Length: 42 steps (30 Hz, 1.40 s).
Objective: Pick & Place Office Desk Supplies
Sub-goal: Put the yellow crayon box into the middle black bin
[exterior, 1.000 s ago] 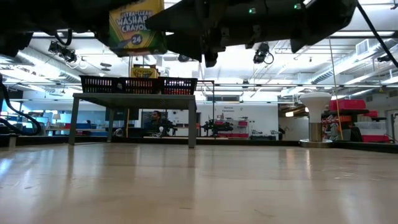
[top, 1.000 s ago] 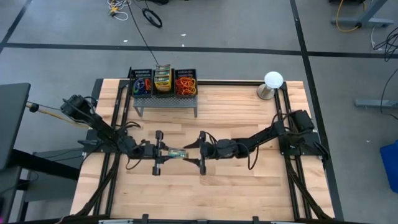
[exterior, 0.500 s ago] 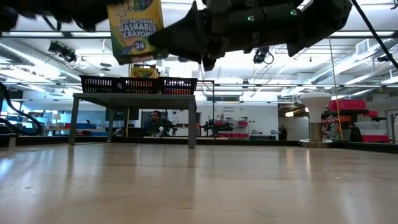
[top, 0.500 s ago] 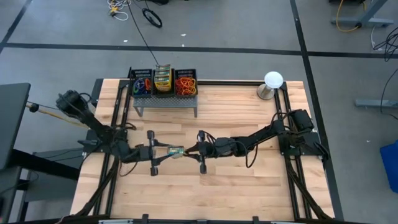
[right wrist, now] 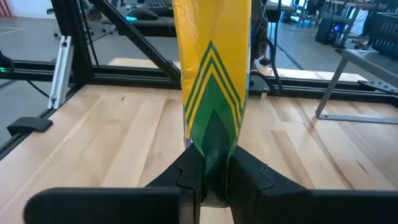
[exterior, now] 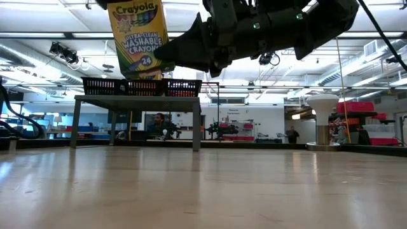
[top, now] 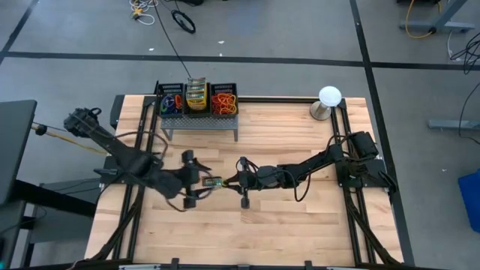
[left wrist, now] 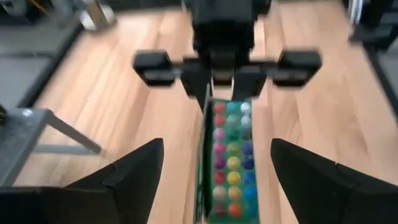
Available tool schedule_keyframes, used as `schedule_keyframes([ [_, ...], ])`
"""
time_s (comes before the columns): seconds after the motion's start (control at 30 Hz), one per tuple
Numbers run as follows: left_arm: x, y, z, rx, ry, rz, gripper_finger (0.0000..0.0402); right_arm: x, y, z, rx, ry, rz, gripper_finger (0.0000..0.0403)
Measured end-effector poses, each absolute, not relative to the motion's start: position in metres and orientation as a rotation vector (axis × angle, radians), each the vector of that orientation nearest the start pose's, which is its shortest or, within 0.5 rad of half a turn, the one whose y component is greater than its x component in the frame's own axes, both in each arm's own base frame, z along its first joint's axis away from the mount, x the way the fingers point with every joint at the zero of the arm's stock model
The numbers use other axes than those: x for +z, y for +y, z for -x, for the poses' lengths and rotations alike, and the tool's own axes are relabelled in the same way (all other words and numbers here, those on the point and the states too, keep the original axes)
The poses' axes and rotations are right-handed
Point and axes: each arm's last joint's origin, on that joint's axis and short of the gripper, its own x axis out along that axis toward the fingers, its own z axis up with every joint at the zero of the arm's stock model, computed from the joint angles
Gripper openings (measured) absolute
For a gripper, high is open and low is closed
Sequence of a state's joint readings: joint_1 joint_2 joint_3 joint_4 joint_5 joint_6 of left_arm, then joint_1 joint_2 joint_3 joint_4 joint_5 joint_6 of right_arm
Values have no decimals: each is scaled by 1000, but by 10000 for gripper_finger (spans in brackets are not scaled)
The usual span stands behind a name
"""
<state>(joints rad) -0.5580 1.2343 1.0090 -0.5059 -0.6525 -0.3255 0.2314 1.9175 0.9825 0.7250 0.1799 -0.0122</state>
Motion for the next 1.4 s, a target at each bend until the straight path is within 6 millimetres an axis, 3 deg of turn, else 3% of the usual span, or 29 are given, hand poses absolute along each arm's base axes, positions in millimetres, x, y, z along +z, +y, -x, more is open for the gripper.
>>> schedule_keyframes([
  [0.17,295,-113,-254,174,788,-131,294,170,86,-388,53,210,59,56],
  [0.37,296,-117,-273,153,869,-179,270,170,86,-388,53,209,60,56],
  [0.73,297,-117,-272,125,890,-194,87,171,87,-388,49,197,58,66],
  [0.9,304,-112,-266,104,889,-209,52,173,92,-386,-29,193,68,108],
  [1.07,328,-94,-250,141,895,-231,51,180,96,-374,-103,308,127,177],
  [1.17,342,-75,-241,189,933,-265,51,174,90,-361,-124,391,144,192],
  [1.27,352,-49,-234,238,999,-313,51,161,84,-349,-127,416,132,167],
  [1.4,365,-10,-229,254,1068,-378,51,147,83,-335,-108,411,109,89],
])
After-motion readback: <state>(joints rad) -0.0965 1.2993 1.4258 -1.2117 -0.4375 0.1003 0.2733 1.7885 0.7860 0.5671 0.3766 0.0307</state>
